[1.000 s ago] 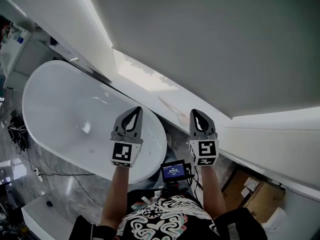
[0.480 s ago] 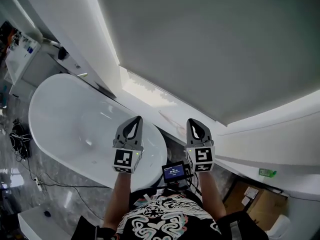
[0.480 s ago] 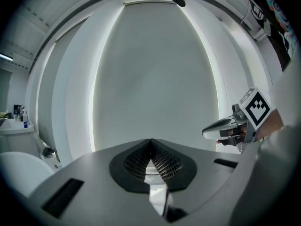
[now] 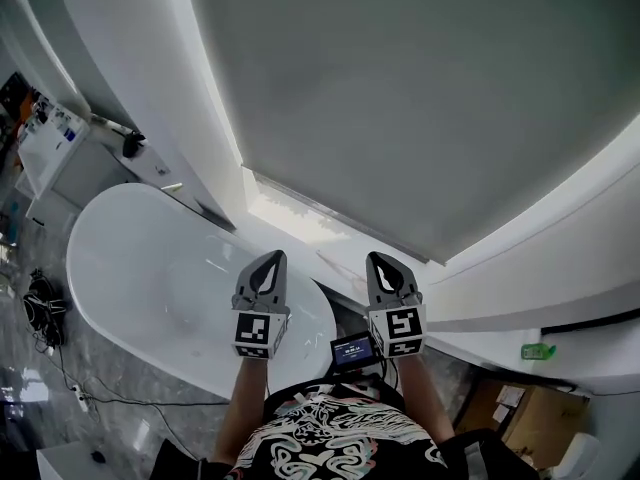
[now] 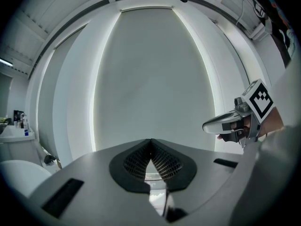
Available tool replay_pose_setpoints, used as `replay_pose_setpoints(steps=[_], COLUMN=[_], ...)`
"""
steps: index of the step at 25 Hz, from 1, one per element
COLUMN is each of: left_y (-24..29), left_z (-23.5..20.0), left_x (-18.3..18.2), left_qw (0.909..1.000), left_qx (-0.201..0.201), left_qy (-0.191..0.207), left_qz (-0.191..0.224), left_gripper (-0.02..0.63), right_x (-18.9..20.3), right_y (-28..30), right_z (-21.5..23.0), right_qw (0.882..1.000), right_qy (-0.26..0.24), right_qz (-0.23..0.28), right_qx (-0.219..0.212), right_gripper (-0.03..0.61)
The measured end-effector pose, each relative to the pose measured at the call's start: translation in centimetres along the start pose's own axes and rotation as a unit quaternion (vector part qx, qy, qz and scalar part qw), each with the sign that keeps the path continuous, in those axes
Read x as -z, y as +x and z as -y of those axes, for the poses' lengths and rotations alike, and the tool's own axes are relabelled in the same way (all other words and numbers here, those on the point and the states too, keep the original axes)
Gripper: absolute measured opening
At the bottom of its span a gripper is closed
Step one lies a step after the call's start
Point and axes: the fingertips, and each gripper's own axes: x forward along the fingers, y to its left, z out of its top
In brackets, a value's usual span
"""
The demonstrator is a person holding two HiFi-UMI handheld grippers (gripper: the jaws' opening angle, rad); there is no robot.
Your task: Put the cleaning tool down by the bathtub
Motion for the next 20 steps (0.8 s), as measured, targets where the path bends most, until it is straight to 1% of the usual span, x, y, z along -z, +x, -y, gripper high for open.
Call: replay_pose_setpoints(steps=[6,9,14,17,20], left_y=[-0.7,-1.5,-1.8,-1.5,-1.7], left_z=[-0.2,-0.2,0.1,-0.4,-0.6], left_x=[-1.3,-1.8,-1.6,-1.1,-1.3], left_qw=[0.9999,0.9998,0.9998,0.9997,0.9996], left_qx=[-0.006,-0.006,0.007,-0.002,-0.006], left_qy=[0.002,0.0,-0.007,-0.022,-0.023], left_qz=[0.014,0.02,0.02,0.01,0.012], left_gripper=[0.017,0.017,0.017,0.017,0.017], right_x=[-0.6,-0.7,-1.3,-1.1,-1.1], right_y=[-1.1,-1.7,-2.0,-1.8,-1.7], right_z=[0.4,-0.3,-0.8,-0.8,-1.0], right_qw=[1.0,1.0,1.0,1.0,1.0], right_qy=[0.01,0.019,0.007,0.015,0.015], right_qz=[0.011,0.01,0.016,0.016,0.019], right_qx=[0.013,0.009,0.011,0.007,0.001], right_gripper=[0.028,0.028,0.028,0.028,0.028])
